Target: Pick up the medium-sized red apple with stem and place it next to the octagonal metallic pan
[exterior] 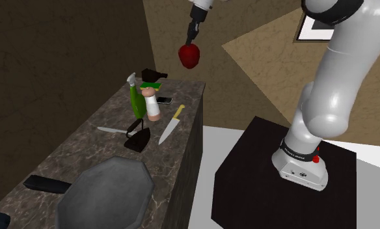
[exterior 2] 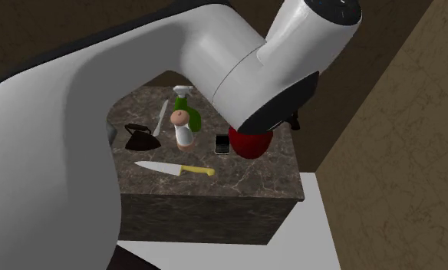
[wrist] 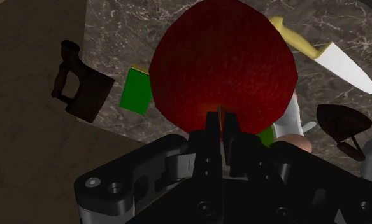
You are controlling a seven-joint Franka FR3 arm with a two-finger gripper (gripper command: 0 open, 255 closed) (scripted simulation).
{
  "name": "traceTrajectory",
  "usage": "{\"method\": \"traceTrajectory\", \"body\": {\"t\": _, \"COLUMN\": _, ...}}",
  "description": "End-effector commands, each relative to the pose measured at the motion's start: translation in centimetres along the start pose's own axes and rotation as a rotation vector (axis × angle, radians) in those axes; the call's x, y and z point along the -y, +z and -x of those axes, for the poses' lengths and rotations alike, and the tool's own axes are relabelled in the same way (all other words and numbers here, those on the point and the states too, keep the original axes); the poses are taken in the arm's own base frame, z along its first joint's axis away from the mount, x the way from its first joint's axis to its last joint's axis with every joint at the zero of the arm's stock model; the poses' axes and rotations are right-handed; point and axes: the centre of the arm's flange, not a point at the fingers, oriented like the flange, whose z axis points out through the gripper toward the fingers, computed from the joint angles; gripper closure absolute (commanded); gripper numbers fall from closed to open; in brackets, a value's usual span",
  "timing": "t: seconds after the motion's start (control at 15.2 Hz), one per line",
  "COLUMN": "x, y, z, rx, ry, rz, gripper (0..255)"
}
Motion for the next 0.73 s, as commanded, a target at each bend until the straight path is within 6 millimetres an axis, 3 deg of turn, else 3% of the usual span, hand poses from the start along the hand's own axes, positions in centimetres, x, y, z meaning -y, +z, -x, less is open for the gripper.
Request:
{"method": "traceTrajectory", "body": {"t": 0.0, "x": 2.2, "y": 0.4, "z": -1.1, "rx": 0.000, "ry": 0.001, "rz": 0.001, "gripper": 255}}
{"method": "traceTrajectory", "body": {"t": 0.66, "x": 14.2, "y": 2.2, "z": -6.4, "rx": 0.000, "ry": 0.001, "rz": 0.001, "gripper": 255}}
